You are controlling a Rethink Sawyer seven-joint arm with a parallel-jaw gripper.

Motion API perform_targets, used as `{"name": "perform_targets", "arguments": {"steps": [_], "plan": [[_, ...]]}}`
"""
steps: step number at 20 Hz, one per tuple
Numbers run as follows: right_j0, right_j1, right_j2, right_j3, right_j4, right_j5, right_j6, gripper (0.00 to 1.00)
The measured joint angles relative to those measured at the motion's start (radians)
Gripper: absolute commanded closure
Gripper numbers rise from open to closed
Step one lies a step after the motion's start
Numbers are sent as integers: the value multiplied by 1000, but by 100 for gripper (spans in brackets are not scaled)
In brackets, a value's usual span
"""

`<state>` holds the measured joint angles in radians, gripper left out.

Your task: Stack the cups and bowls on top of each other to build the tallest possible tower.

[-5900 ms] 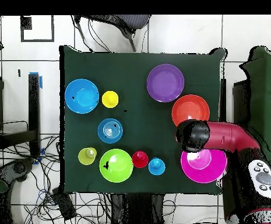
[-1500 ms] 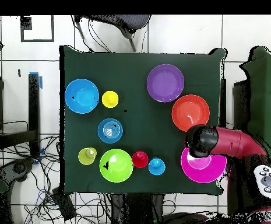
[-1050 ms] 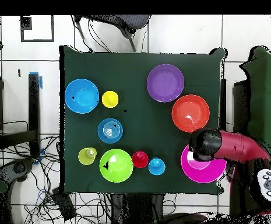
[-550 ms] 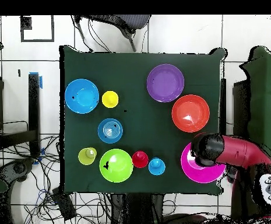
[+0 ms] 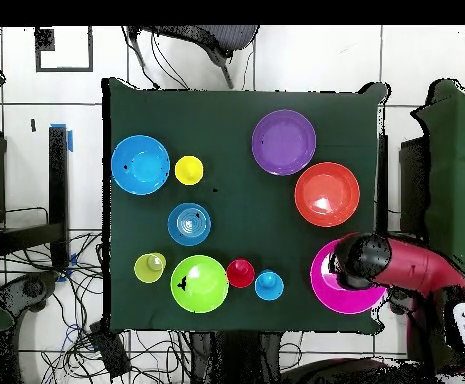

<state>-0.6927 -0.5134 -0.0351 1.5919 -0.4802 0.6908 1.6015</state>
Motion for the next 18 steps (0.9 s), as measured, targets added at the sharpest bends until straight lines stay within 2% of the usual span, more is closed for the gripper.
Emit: {"name": "perform_targets", "arguments": {"steps": [6,18], "plan": [[-71,30,23,0,26,0,0,0],[-87,79,49,-1,27,0,0,0]]}}
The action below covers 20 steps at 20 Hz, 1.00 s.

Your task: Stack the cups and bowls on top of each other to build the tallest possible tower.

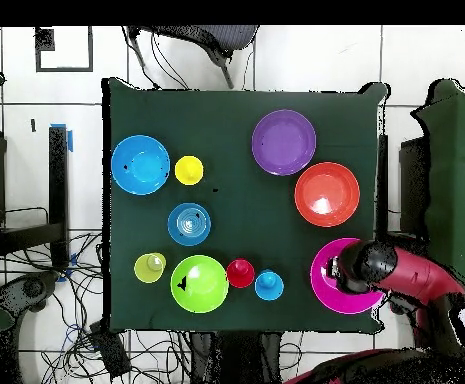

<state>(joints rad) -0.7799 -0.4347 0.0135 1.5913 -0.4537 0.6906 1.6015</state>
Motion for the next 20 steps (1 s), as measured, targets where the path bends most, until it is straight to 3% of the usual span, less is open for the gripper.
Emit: {"name": "perform_targets", "arguments": {"steps": [20], "plan": [[1,19,15,0,0,0,0,0]]}}
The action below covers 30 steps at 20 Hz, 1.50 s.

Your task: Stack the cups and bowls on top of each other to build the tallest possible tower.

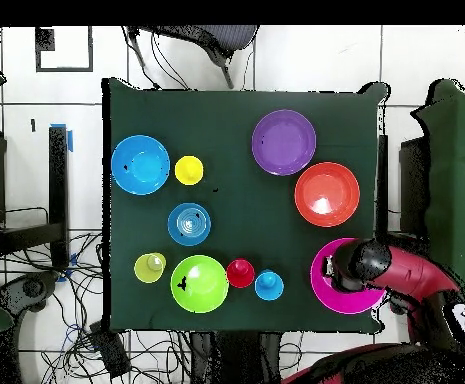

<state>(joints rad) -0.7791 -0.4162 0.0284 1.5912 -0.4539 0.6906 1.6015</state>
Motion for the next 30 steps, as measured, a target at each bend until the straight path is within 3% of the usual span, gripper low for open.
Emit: {"name": "perform_targets", "arguments": {"steps": [23,30], "plan": [[28,-13,-2,0,1,0,0,0],[31,-53,-3,1,0,0,0,0]]}}
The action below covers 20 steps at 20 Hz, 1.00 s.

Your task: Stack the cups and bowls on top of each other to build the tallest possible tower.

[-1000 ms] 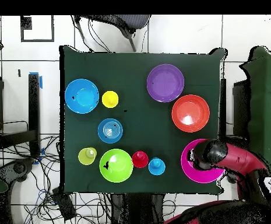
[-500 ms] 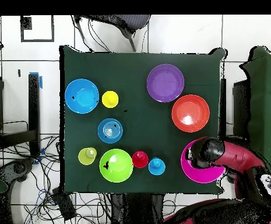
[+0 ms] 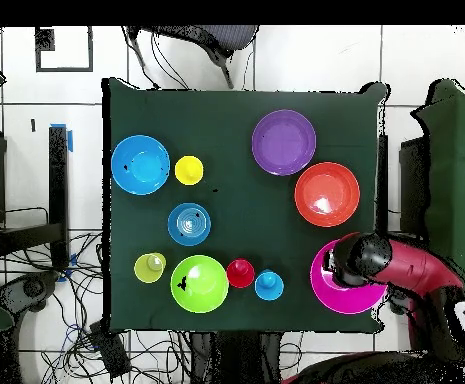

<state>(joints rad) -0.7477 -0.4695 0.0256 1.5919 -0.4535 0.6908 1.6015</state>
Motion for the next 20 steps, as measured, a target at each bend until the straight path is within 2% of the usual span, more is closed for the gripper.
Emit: {"name": "perform_targets", "arguments": {"steps": [9,20], "plan": [[1,-57,-1,0,0,0,0,0],[2,-58,-1,1,0,0,0,0]]}}
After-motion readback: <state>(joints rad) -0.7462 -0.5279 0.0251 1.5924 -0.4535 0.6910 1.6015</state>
